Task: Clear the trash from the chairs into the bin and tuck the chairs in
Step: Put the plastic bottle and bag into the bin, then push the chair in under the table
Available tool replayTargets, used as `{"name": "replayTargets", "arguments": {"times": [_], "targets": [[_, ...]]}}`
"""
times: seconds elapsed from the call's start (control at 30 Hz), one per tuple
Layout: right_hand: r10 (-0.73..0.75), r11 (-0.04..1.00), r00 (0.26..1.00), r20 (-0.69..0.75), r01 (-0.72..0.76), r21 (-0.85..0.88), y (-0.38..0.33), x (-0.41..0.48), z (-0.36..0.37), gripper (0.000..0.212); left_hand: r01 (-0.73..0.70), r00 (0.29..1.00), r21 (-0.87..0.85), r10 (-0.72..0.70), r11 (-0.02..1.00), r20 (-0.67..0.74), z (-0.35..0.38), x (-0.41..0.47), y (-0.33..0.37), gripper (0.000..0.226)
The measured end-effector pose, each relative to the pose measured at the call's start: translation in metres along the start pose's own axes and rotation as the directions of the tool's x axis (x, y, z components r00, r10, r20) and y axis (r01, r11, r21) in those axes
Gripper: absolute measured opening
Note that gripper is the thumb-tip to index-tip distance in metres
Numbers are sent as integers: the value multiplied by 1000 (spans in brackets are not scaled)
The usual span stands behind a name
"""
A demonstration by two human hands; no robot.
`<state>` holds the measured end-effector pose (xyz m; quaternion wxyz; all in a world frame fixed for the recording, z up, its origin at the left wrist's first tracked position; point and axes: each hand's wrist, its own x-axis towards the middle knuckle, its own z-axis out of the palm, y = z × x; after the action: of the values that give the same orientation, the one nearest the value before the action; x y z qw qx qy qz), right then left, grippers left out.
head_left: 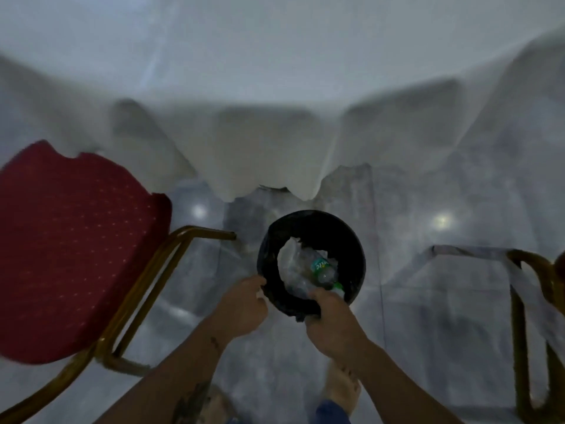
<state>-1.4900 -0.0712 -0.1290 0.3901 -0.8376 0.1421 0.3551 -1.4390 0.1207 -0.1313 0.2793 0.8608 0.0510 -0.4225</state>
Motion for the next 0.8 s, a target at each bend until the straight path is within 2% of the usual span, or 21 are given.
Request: {"name": "replayTargets", "arguments": {"times": [0.13, 0.23, 0.33, 0.4, 0.57, 0.8], "targets": [[-93, 995, 996, 13, 94, -44, -57, -17, -12, 43, -5, 998, -5, 5, 1000, -67, -43, -42, 5, 49], [-198, 978, 980, -1, 198, -68, -125, -64, -33, 44, -30, 979, 28, 35, 999, -201, -102, -113, 20, 43], [-311, 947, 950, -15, 309, -84, -178, -105, -53, 32, -77, 931, -29, 61, 997, -360, -150, -172, 37, 34], [-381, 920, 925, -7, 379, -97, -211, -135, -62, 27, -89, 895, -71, 49, 993, -443, -178, -221, 46, 32], [-539, 824, 840, 54, 540, -172, -281, -204, -67, 39, -134, 827, -175, 13, 975, -562, -222, -334, 48, 39], [-685, 689, 720, 108, 689, -225, -371, -289, -50, 42, -121, 714, -184, -43, 975, -698, -272, -474, -6, 38]]}}
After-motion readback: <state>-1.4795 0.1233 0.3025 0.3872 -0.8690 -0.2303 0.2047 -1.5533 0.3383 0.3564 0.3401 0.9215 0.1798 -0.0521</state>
